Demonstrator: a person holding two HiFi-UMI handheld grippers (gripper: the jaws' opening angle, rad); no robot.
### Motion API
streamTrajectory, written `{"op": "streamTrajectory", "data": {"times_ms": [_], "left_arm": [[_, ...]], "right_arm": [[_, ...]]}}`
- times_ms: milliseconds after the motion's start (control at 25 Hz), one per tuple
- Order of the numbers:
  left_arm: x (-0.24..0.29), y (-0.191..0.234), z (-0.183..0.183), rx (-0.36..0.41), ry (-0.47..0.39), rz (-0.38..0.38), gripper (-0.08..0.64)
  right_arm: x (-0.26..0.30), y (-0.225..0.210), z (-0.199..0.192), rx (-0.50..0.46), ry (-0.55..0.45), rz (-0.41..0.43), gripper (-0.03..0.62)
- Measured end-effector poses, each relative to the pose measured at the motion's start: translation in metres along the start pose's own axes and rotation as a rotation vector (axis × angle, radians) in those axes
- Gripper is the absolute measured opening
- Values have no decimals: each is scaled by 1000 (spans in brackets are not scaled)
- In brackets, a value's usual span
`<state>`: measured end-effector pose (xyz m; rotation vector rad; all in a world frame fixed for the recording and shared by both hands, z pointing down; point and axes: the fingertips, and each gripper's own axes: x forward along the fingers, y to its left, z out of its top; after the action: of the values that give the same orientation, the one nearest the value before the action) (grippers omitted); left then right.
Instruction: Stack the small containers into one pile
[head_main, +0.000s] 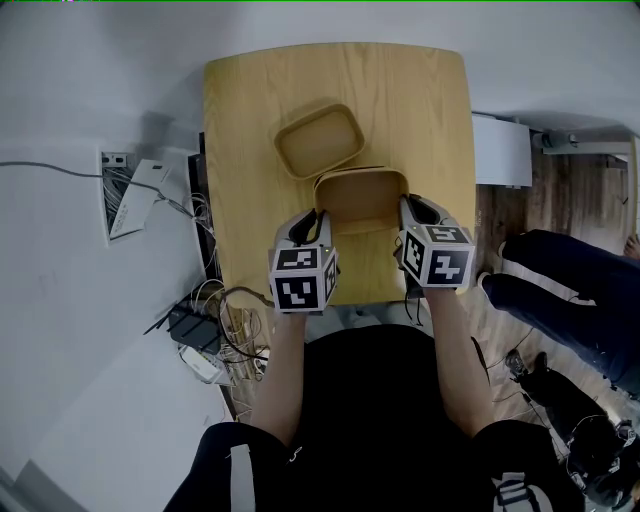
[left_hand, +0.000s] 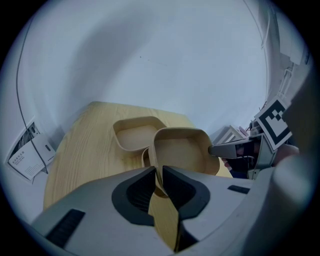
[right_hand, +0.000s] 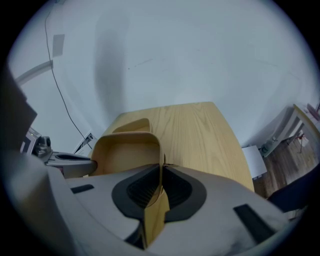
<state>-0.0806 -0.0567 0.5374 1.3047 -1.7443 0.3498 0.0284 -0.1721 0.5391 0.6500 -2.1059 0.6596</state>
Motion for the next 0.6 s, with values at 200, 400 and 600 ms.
{"op": "streamTrajectory", "data": {"times_ms": [200,400,600], "left_arm": [[-2,-2,-3,10,-4,-1,79],[-3,2,-3,7,-1,-3,101],[-1,2,-2,1,-5,-9,101]], "right_arm": [[1,-1,-5,13,10,-6,26],[1,-1,-6,23,11,-7,29],[2,-3,-7,26,16,-14,39]]}}
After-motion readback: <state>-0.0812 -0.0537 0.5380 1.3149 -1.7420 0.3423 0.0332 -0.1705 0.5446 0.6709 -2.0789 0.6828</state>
